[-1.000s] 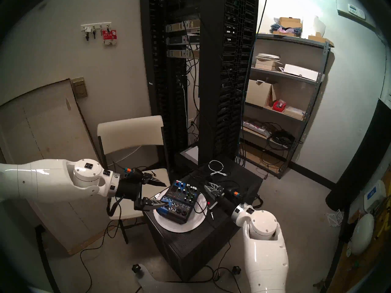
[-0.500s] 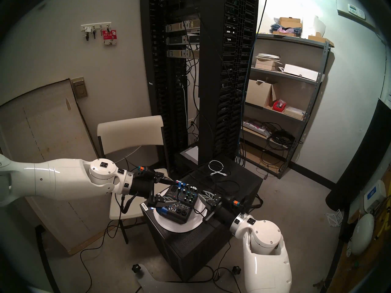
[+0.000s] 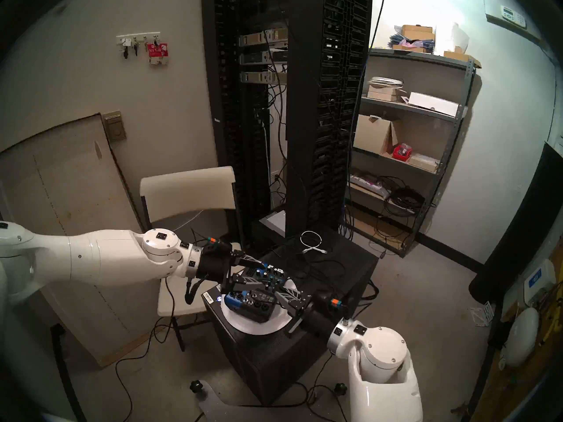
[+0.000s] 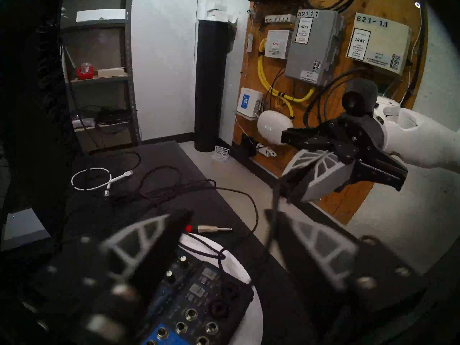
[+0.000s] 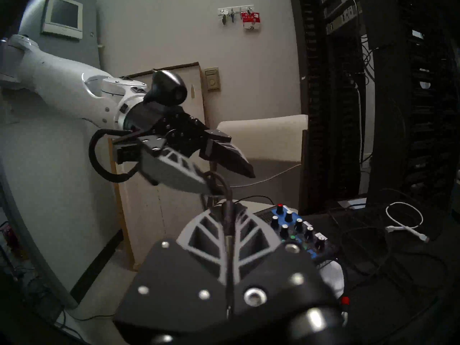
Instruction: Insert aux cable
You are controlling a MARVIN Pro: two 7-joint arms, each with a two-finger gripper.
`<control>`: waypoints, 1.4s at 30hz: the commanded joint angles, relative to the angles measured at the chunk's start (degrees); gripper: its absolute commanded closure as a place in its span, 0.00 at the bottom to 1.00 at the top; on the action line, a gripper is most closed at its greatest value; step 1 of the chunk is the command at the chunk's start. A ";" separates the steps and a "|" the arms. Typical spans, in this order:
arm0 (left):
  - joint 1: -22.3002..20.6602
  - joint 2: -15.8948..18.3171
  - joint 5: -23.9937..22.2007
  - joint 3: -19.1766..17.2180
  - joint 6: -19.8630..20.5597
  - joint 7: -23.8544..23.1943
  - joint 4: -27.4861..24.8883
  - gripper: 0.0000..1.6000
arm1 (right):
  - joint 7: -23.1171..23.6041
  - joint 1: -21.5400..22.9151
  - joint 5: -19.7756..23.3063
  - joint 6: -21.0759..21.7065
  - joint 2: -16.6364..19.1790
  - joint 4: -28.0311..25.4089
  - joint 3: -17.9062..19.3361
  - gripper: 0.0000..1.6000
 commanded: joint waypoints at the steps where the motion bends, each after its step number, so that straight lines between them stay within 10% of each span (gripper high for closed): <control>1: -0.01 -2.31 -2.86 -2.20 -1.81 -4.03 1.48 0.36 | -0.26 -0.77 0.69 0.00 0.04 -2.01 -1.82 1.00; 6: 0.85 -2.79 -4.67 -2.85 -2.34 -6.51 2.49 0.24 | -0.83 -0.71 0.74 0.07 0.19 -2.06 -2.31 1.00; 42: 1.74 -1.08 -5.86 -2.51 -3.27 -5.95 0.86 0.31 | -6.60 4.26 0.06 -2.79 2.62 4.17 -8.50 1.00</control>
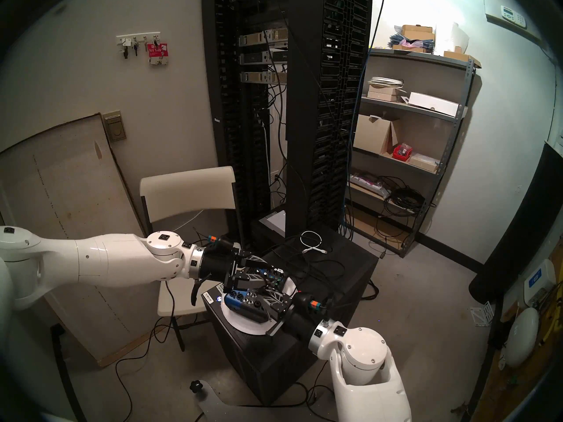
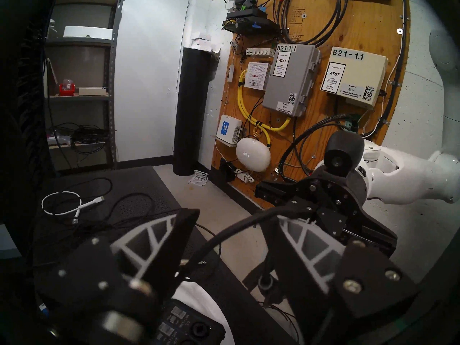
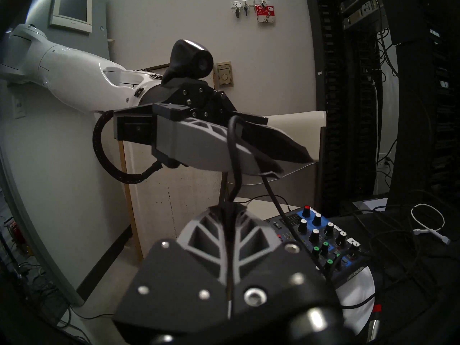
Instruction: Insert aux cable
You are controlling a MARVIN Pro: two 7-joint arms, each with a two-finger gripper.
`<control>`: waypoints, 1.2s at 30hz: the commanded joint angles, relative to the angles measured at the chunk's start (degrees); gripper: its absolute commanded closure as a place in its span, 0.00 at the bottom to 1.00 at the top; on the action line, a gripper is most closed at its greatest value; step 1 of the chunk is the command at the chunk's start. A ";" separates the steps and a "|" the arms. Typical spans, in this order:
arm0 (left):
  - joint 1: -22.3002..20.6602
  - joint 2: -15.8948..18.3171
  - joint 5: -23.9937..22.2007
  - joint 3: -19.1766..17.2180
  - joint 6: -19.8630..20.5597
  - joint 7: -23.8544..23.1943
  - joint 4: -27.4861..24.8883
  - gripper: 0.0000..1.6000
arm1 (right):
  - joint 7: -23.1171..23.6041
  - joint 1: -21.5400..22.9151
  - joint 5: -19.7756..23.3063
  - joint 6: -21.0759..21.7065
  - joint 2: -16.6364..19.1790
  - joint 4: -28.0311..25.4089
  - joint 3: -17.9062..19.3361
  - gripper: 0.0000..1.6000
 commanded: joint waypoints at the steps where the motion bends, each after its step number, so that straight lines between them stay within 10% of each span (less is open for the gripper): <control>1: -0.48 0.13 -0.47 -0.78 -0.49 0.07 -0.82 0.31 | -0.30 2.77 -0.10 -1.33 -0.14 1.08 -1.39 1.00; 23: -0.35 1.21 -0.86 -0.70 -0.54 -0.09 -1.00 0.31 | -4.07 8.58 -0.54 -3.84 -0.03 6.90 -3.29 1.00; 29: -0.32 2.29 -0.76 -0.39 -0.16 0.85 -1.46 0.00 | -3.84 8.60 0.08 -3.61 0.39 6.16 -2.32 1.00; 36: 0.18 4.95 -0.76 0.34 0.04 3.02 -2.03 0.00 | -3.61 7.63 0.58 -3.41 0.76 4.76 -1.24 1.00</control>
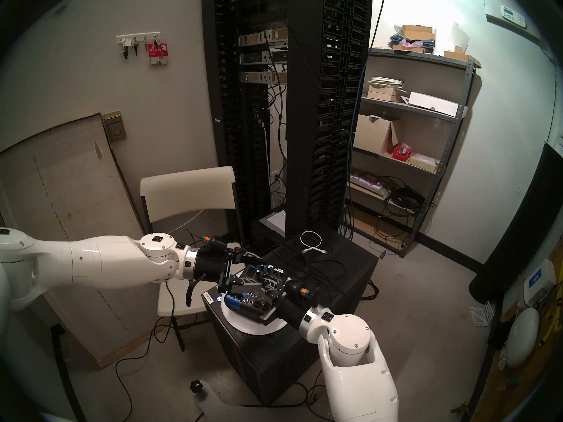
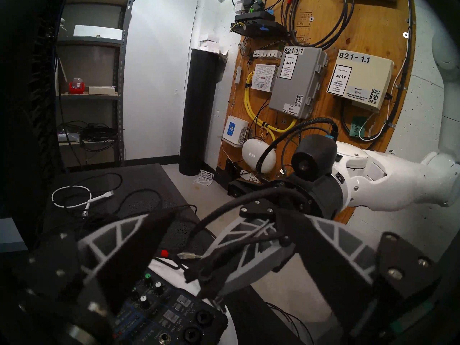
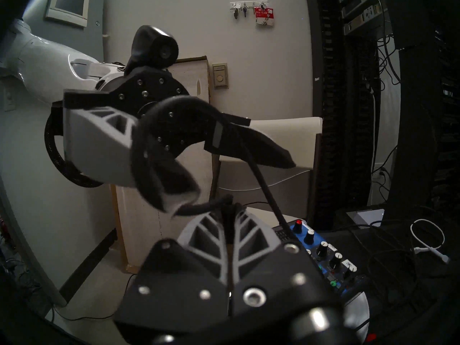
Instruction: Insert aux cable
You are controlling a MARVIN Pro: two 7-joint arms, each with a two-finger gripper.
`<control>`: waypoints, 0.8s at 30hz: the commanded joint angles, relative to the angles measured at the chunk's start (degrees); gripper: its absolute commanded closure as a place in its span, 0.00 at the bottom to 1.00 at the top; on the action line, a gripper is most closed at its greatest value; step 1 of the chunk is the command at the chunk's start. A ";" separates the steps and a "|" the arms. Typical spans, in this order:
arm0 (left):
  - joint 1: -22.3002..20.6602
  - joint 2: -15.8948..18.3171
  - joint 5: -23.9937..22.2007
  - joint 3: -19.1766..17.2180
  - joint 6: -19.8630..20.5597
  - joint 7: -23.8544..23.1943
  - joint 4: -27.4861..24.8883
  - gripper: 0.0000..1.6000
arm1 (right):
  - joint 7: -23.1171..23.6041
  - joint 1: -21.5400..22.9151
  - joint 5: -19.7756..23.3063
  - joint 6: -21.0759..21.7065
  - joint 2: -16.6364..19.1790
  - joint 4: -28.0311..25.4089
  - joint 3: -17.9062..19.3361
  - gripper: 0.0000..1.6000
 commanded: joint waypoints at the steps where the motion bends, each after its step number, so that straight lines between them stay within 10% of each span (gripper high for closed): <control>1: 0.04 2.95 -0.18 0.29 0.30 2.05 -0.96 0.00 | 0.65 0.35 1.10 -0.14 0.34 -2.54 1.04 1.00; 24: -0.62 3.47 -0.40 -0.04 -1.23 2.51 -3.16 0.00 | 2.27 -1.00 0.42 -0.31 -0.29 -2.23 1.99 1.00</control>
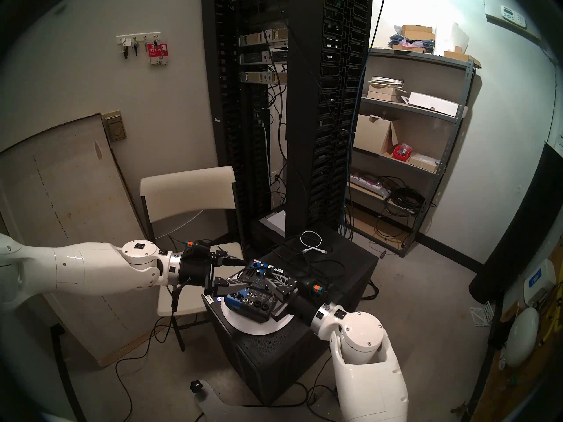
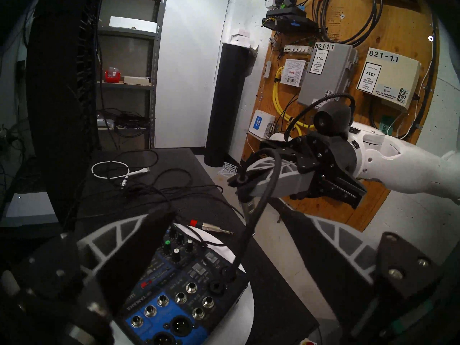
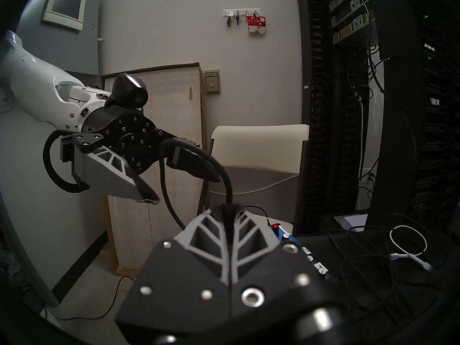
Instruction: Insert aux cable
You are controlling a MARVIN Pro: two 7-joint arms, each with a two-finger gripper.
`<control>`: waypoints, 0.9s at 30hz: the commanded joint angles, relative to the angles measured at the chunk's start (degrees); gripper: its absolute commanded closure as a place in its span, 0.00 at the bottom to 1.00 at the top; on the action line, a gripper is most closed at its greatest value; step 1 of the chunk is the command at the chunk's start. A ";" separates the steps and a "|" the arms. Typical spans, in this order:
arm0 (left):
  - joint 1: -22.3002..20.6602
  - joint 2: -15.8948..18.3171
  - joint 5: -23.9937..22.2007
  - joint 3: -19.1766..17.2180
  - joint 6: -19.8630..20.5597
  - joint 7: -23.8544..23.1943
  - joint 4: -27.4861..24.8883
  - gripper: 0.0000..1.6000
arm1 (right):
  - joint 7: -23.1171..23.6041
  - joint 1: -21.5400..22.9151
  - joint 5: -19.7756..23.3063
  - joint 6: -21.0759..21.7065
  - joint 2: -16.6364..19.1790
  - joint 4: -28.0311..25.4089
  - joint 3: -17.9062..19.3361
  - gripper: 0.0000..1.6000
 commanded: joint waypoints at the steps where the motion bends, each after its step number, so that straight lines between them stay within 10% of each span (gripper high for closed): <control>1: -1.19 -2.10 -0.34 -1.26 -0.31 -1.16 -0.77 0.00 | 0.11 -0.52 -0.07 -0.47 -0.54 -0.53 -0.95 1.00; 27: -1.42 -6.90 0.90 -1.24 1.65 -1.09 4.28 0.01 | 1.56 -0.83 0.14 0.22 -0.88 -1.24 -1.44 1.00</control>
